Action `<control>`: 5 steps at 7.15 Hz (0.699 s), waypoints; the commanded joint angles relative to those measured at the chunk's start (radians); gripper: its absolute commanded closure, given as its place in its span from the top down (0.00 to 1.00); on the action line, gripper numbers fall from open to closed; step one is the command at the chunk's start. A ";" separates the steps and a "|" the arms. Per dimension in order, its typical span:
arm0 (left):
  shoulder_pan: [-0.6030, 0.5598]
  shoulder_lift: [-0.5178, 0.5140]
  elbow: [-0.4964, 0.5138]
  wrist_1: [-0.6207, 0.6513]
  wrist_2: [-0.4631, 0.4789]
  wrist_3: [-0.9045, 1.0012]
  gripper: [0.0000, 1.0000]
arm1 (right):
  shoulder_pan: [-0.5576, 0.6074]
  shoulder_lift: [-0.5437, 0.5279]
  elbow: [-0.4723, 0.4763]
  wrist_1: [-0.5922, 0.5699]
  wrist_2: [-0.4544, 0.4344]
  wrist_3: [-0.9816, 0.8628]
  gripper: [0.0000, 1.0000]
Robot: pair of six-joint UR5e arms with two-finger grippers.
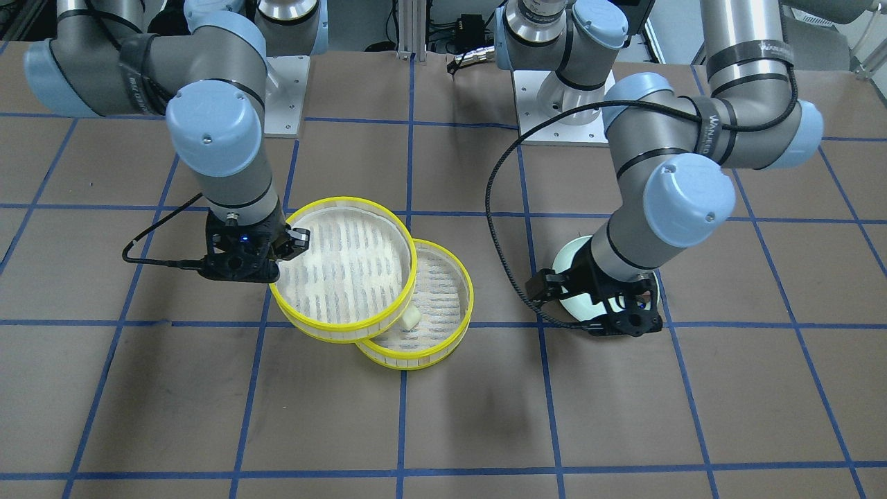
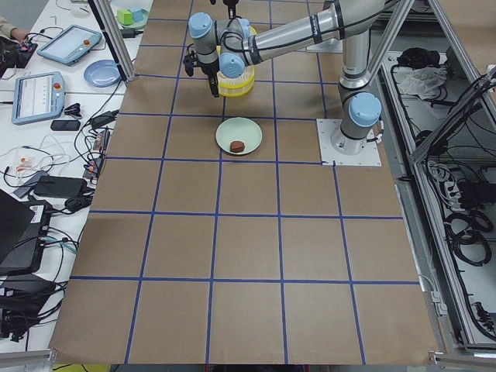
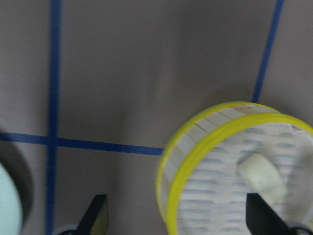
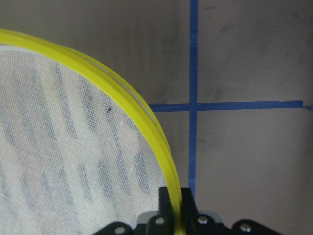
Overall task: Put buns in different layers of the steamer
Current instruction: 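Set the top tier back with the right gripper while the left moves to the plate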
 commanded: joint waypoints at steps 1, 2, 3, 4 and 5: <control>0.139 0.007 -0.038 -0.073 0.095 0.232 1.00 | 0.117 0.062 -0.002 -0.100 -0.002 0.185 0.00; 0.192 -0.006 -0.076 -0.073 0.110 0.273 1.00 | 0.132 0.088 -0.002 -0.131 -0.002 0.202 0.02; 0.206 -0.034 -0.121 -0.075 0.109 0.264 0.99 | 0.132 0.095 -0.002 -0.145 -0.001 0.206 0.03; 0.208 -0.057 -0.143 -0.072 0.120 0.259 0.99 | 0.132 0.098 -0.002 -0.147 -0.001 0.206 0.05; 0.209 -0.071 -0.144 -0.072 0.132 0.258 0.99 | 0.132 0.105 -0.002 -0.147 -0.001 0.206 0.05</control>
